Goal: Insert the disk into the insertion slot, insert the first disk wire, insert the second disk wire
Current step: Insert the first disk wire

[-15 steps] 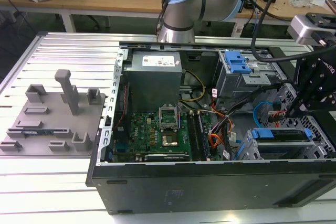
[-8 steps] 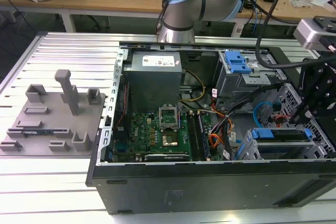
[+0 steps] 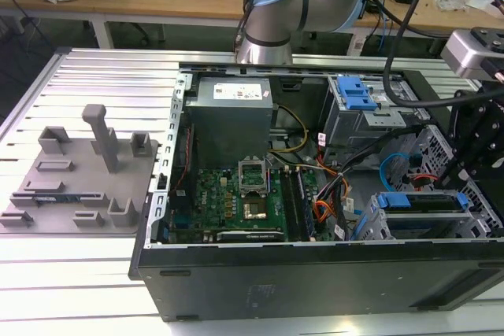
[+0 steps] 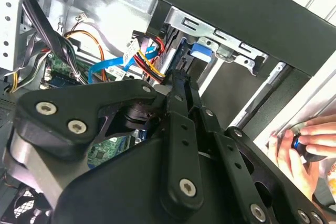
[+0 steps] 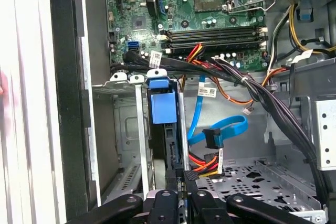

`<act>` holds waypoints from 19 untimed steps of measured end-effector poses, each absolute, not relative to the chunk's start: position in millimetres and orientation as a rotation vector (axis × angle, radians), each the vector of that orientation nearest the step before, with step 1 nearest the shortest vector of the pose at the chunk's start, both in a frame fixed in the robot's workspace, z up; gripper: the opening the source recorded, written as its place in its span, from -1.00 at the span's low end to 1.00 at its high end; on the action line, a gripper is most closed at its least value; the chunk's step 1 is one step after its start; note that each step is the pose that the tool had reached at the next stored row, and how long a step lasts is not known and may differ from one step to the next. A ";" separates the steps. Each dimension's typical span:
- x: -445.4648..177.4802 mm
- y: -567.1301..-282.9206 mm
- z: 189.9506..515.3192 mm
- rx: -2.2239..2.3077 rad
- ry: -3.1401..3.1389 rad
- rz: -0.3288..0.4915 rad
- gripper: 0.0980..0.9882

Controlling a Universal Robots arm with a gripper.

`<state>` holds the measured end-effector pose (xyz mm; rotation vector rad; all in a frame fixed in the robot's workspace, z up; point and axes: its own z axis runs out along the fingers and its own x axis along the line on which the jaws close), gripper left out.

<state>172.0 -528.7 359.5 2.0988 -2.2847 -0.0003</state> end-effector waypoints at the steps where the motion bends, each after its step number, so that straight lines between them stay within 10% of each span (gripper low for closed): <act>1: 172.0 -528.8 359.4 2.102 -2.287 0.005 -0.85; 19: 171.9 -529.4 356.4 2.097 -2.292 0.007 -0.85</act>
